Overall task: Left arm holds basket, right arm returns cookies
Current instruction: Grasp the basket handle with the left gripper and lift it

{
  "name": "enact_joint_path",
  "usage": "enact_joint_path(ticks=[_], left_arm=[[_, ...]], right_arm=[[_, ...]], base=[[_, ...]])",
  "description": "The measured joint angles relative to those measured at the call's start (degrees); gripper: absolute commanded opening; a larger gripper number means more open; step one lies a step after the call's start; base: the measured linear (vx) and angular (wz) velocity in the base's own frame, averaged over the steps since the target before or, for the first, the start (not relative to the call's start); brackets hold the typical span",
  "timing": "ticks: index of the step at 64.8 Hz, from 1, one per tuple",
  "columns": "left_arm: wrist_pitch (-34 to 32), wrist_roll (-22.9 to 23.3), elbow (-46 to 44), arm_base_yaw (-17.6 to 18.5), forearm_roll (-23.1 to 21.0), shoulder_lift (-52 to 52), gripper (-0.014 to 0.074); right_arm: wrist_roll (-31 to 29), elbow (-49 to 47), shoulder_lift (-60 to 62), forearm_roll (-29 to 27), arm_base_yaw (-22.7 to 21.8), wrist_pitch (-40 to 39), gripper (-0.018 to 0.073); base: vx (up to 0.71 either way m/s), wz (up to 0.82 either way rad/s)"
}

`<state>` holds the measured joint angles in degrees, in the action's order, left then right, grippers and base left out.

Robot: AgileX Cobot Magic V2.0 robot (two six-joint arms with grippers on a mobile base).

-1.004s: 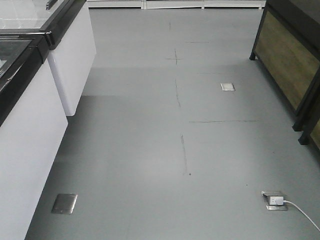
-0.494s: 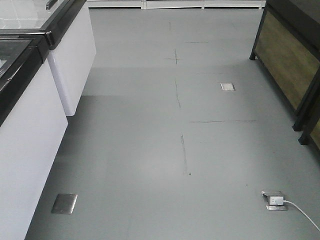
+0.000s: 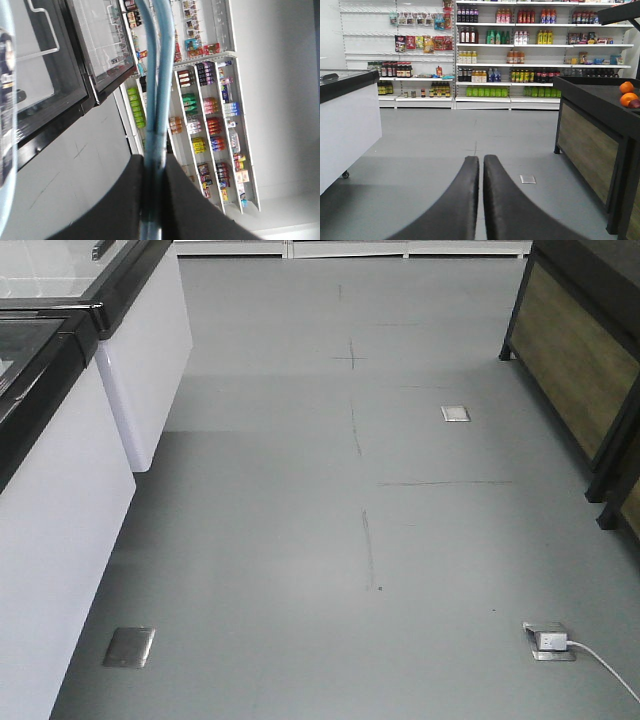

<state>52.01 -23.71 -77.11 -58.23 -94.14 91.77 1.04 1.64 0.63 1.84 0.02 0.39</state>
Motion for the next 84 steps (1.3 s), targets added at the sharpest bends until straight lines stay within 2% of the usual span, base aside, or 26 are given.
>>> enact_joint_path(ticks=[13,28,40,49,61,71,84], left_arm=[[-0.1,-0.4,0.1,6.4,0.1,-6.2,-0.0006],[6.9,-6.1,0.1,16.0,0.1,-11.6,-0.0006],[8.8,-7.0,2.3,23.3,0.1,-16.7,-0.0006],[7.9,-8.9,9.0,28.7,0.0,-21.4,-0.0006],[6.6,-12.9,22.7,37.2,-0.1,-26.7,-0.0006],[6.5,-16.8,32.6,44.3,0.2,-28.5,-0.0006],[5.0,-20.2,40.3,52.9,0.1,-28.8,-0.0006]], right_arm=[[0.0,0.0,0.0,0.0,0.0,0.0,-0.0011],[0.0,0.0,0.0,0.0,0.0,0.0,-0.0011],[0.0,0.0,0.0,0.0,0.0,0.0,-0.0011],[0.0,0.0,0.0,0.0,0.0,0.0,-0.0011],[0.0,0.0,0.0,0.0,0.0,0.0,-0.0011],[0.0,0.0,0.0,0.0,0.0,0.0,-0.0011],[0.0,0.0,0.0,0.0,0.0,0.0,-0.0011]], base=[[0.0,0.0],[0.0,0.0],[0.0,0.0],[0.0,0.0],[0.0,0.0],[0.0,0.0],[0.0,0.0]])
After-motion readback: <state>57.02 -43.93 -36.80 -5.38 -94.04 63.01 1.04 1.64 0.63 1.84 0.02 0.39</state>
